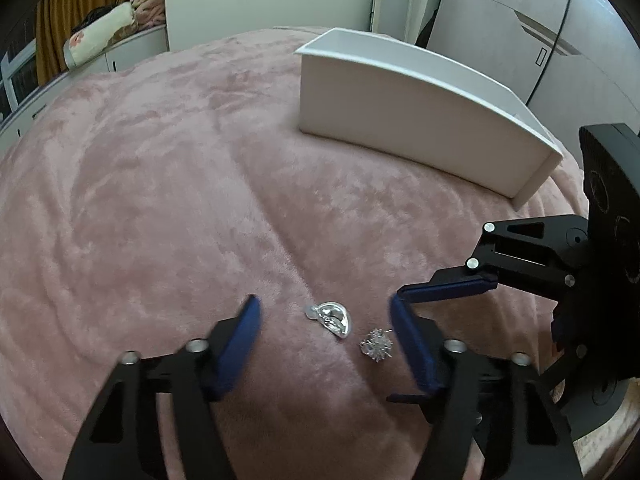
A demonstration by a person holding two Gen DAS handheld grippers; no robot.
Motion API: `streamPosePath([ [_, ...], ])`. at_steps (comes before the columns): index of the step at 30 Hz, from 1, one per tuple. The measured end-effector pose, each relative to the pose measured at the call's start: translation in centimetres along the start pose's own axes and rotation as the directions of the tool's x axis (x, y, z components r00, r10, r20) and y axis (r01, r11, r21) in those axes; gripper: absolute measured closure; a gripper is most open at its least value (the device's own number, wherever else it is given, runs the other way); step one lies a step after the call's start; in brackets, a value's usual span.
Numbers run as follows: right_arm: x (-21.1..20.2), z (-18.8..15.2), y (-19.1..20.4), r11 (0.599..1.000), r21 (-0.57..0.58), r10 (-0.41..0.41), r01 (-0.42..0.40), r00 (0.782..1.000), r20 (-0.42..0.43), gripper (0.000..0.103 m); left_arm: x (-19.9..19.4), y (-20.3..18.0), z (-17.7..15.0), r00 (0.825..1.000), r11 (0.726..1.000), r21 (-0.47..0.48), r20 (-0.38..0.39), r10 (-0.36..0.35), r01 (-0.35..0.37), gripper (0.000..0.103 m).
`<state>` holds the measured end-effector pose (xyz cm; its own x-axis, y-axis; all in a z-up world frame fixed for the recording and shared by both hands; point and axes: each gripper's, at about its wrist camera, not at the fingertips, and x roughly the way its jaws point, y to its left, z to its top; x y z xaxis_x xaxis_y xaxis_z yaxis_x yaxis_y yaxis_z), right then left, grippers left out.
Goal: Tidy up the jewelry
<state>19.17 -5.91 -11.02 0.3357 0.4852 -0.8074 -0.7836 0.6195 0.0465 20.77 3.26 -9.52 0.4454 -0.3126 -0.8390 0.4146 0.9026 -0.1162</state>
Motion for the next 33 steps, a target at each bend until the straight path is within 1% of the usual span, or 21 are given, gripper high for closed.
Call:
streamPosePath([
  [3,0.2,0.1,-0.3,1.0,0.012,0.007,-0.007,1.0,0.011,0.047,0.9,0.6,-0.2,1.0,1.0,-0.011,-0.014,0.002,-0.002,0.047],
  [5,0.6,0.1,-0.5,1.0,0.021,0.013,-0.013,1.0,0.009,0.05,1.2,0.7,-0.4,1.0,1.0,-0.008,-0.01,0.008,-0.008,0.056],
  [8,0.9,0.2,-0.6,0.999,0.029,0.028,-0.028,1.0,0.015,0.05,1.3,1.1,-0.4,1.0,1.0,-0.021,-0.004,-0.007,0.007,0.06],
  [9,1.0,0.2,-0.5,0.999,0.026,0.028,-0.029,0.999,0.017,0.051,1.2,1.3,-0.4,1.0,1.0,-0.025,0.0,-0.01,0.01,0.061],
  [11,1.3,0.3,-0.5,0.999,0.019,0.027,-0.028,1.0,0.012,0.057,1.3,1.4,-0.4,1.0,0.999,-0.03,0.005,-0.022,0.022,0.067],
  [12,1.5,0.3,-0.6,0.999,0.02,0.03,-0.03,1.0,0.007,0.062,1.4,1.5,-0.5,1.0,0.999,-0.033,0.003,-0.027,0.028,0.068],
  [14,1.7,0.3,-0.8,0.999,0.027,0.029,-0.029,1.0,0.005,0.066,1.5,1.4,-0.6,1.0,0.999,-0.032,0.0,-0.029,0.029,0.068],
  [16,1.7,0.3,-1.0,0.999,0.036,0.031,-0.031,1.0,0.005,0.078,1.5,1.2,-0.6,1.0,1.0,-0.021,-0.001,-0.023,0.023,0.069],
  [18,1.7,0.3,-1.3,0.998,0.048,0.04,-0.04,0.999,0.004,0.083,1.5,1.1,-0.7,1.0,1.0,-0.018,-0.003,-0.024,0.024,0.073],
  [23,1.5,0.1,-1.0,0.999,0.039,0.029,-0.029,1.0,0.006,0.083,1.4,1.2,-0.7,1.0,1.0,-0.023,-0.005,-0.02,0.02,0.078],
  [29,1.4,0.1,-1.2,0.998,0.049,0.038,-0.038,0.999,0.007,0.083,1.3,1.2,-0.7,1.0,1.0,-0.025,0.002,-0.014,0.014,0.086],
  [33,1.3,0.1,-1.2,0.998,0.052,0.039,-0.039,0.999,0.007,0.083,1.3,1.2,-0.8,1.0,1.0,-0.021,0.004,-0.007,0.007,0.086],
])
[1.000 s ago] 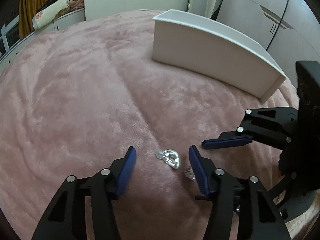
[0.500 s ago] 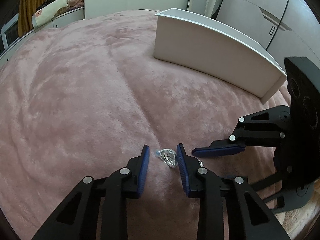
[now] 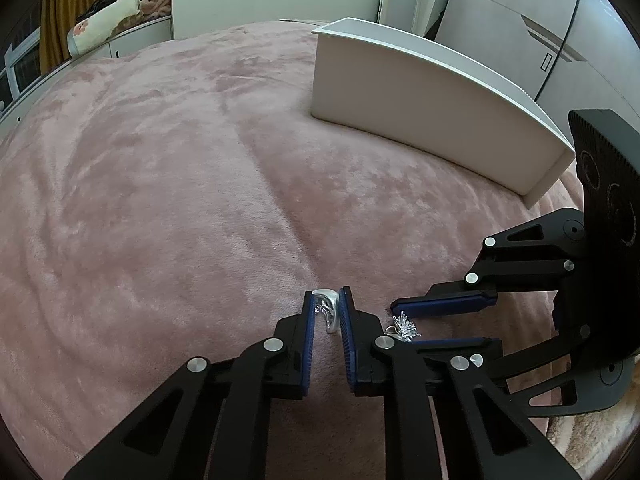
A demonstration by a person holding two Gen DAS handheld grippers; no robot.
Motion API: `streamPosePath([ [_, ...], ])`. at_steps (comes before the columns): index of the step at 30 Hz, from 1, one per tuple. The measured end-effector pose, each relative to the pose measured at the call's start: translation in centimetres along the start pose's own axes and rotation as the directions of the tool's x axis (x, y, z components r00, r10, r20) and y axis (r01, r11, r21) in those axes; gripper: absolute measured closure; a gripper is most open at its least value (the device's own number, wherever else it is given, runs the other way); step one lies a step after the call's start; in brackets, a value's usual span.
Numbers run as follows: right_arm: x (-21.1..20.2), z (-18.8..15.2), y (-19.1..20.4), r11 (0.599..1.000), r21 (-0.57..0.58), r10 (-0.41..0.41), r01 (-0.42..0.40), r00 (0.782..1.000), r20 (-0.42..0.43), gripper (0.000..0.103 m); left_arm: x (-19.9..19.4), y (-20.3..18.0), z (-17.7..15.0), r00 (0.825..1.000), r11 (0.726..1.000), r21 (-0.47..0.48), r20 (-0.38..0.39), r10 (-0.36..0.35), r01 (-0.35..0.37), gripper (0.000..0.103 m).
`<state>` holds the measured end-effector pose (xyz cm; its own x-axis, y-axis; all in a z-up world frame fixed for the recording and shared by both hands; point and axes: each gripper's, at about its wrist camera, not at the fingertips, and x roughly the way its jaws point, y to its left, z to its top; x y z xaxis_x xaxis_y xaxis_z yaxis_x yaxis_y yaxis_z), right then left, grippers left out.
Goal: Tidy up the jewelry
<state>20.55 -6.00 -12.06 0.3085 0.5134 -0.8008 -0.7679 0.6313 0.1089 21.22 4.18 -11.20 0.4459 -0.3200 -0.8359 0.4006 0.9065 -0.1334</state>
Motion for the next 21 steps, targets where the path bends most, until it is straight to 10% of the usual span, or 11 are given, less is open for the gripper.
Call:
streamPosePath([
  [13,-0.6,0.0,-0.2,1.0,-0.002,-0.011,0.011,1.0,0.01,0.083,-0.1,-0.4,0.0,1.0,1.0,-0.001,-0.008,0.0,0.0,0.094],
  [17,-0.8,-0.1,0.0,1.0,-0.003,-0.013,0.013,1.0,0.008,0.083,0.0,-0.7,-0.2,0.999,0.999,0.011,-0.028,0.031,-0.03,0.069],
  [21,-0.9,-0.1,0.0,1.0,-0.003,-0.016,0.016,1.0,0.004,0.083,0.4,-1.3,-0.5,0.998,0.998,0.051,-0.045,0.05,-0.048,0.066],
])
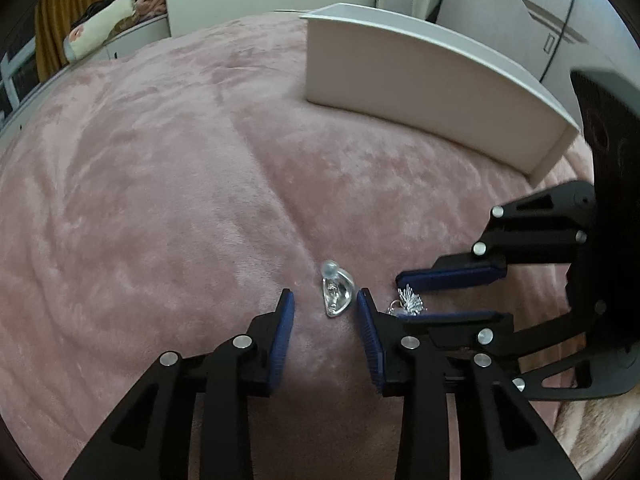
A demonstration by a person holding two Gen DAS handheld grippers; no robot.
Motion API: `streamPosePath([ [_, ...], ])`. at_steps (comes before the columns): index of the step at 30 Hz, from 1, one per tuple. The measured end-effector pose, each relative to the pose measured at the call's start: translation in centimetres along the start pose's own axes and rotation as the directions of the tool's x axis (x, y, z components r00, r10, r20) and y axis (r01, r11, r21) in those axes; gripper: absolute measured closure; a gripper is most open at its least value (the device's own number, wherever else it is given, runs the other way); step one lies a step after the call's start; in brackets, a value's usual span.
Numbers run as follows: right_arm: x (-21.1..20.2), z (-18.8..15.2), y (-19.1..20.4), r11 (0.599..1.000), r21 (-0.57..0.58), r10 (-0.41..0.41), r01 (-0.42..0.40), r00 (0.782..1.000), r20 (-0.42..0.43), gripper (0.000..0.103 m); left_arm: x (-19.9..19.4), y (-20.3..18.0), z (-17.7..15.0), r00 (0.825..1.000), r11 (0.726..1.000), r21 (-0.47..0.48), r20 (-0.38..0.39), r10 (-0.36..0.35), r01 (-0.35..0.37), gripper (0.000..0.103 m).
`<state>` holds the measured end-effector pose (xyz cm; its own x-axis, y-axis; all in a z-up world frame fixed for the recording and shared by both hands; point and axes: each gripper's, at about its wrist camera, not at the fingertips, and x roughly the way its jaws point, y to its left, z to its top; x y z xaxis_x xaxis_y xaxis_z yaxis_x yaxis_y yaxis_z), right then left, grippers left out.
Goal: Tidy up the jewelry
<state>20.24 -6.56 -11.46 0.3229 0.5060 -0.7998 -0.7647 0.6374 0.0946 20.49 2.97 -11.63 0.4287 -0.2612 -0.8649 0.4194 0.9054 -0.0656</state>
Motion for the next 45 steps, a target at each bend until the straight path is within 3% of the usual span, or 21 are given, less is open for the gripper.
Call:
streamPosePath([
  [1,0.1,0.0,0.0,1.0,0.0,-0.001,0.001,1.0,-0.001,0.083,0.1,0.0,0.0,1.0,1.0,0.0,-0.002,0.002,-0.002,0.067],
  [4,0.1,-0.1,0.0,1.0,0.001,-0.003,0.003,1.0,-0.005,0.083,0.1,0.6,0.1,1.0,1.0,-0.022,-0.005,0.008,-0.008,0.084],
  [7,0.1,-0.1,0.0,1.0,0.002,-0.003,0.003,1.0,-0.006,0.083,0.0,1.4,-0.1,1.0,0.999,-0.053,-0.001,-0.01,0.01,0.089],
  [18,0.0,0.0,0.0,1.0,0.003,-0.004,0.004,1.0,-0.002,0.083,-0.5,1.3,-0.1,0.999,0.998,-0.061,0.028,0.018,-0.016,0.092],
  [30,-4.1,1.1,-1.4,0.997,0.054,-0.067,0.062,0.993,0.1,0.083,-3.0,1.6,0.9,0.996,0.996,-0.076,0.079,0.048,-0.042,0.093],
  [36,-8.3,2.8,-3.5,0.986,0.114,-0.143,0.123,0.972,0.188,0.083,-5.5,1.5,2.5,0.989,0.995,-0.085,0.128,0.067,-0.056,0.093],
  [45,-16.9,5.6,-7.8,0.956,0.196,-0.276,0.22,0.901,0.335,0.083,-9.3,-0.6,7.1,0.971,0.996,-0.056,0.225,0.078,-0.067,0.093],
])
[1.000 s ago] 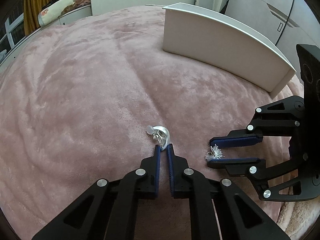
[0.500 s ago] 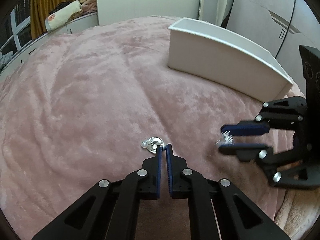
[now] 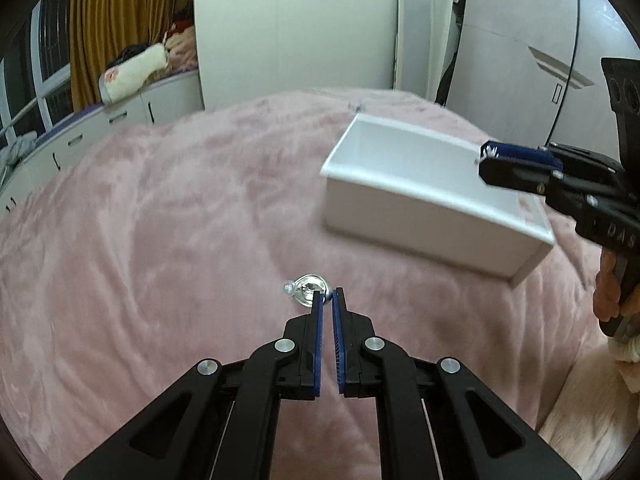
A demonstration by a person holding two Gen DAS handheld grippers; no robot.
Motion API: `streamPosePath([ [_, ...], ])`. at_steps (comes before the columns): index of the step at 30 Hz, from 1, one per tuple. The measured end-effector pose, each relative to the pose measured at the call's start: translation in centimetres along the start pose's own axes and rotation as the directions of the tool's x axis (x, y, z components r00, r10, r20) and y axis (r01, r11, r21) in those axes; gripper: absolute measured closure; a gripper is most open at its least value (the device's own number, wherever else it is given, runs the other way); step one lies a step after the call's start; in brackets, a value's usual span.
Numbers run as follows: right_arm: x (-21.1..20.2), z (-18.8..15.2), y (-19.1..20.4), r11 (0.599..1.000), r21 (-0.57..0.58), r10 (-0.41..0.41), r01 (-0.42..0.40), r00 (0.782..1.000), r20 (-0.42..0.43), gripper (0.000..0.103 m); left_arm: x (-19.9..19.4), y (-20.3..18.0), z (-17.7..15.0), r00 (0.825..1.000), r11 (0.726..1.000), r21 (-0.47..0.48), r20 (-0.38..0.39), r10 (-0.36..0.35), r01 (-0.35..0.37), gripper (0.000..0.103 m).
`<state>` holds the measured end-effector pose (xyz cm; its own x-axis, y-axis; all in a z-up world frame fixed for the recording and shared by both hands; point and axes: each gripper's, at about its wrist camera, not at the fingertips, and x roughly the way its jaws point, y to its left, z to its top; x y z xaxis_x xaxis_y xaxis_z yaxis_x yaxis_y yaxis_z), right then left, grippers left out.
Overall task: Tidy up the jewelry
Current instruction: 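Carry the silver pendant and starburst brooch with both tools over the white box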
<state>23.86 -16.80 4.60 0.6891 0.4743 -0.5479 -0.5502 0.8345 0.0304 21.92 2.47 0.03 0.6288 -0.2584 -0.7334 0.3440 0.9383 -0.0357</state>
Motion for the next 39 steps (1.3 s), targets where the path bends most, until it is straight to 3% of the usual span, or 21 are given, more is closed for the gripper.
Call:
streamPosePath([
  [5,-2.8,2.8,-3.4,0.998,0.02,-0.06,0.059,0.996,0.07,0.083,-1.2,-2.2,4.5,0.998,0.999,0.036,0.065,-0.017,0.015,0.093],
  [12,-4.9,5.2,-7.5,0.99,0.034,-0.141,0.138,0.985,0.1,0.083,-1.9,-6.0,11.9,0.989,0.994,0.111,0.143,-0.029,0.013,0.097],
  [20,-4.8,3.8,-11.5,0.983,0.083,-0.169,0.164,0.984,0.059,0.083,1.3,-9.4,16.7,0.992,0.986,0.165,0.121,-0.035,0.014,0.097],
  [25,-3.9,1.4,-12.2,0.984,0.086,-0.159,0.158,0.987,0.01,0.083,3.5,-9.4,14.5,0.997,0.99,0.138,0.071,-0.034,0.023,0.097],
  [27,-3.5,0.6,-12.3,0.984,0.094,-0.154,0.154,0.988,-0.002,0.083,4.6,-8.9,12.3,0.998,0.993,0.108,0.038,-0.042,0.038,0.09],
  [29,-3.3,0.2,-12.2,0.984,0.099,-0.148,0.149,0.989,-0.01,0.083,5.7,-8.5,9.8,0.999,0.995,0.091,0.017,-0.042,0.041,0.066],
  [34,-2.5,-0.7,-11.6,0.986,0.094,-0.134,0.136,0.991,-0.03,0.083,8.3,-8.4,5.2,0.997,0.992,0.099,-0.043,-0.069,0.073,0.051],
  [39,-1.7,-1.5,-11.4,0.986,0.103,-0.127,0.132,0.991,-0.048,0.083,11.8,-9.0,3.2,0.99,0.991,0.077,-0.088,-0.107,0.114,0.051],
])
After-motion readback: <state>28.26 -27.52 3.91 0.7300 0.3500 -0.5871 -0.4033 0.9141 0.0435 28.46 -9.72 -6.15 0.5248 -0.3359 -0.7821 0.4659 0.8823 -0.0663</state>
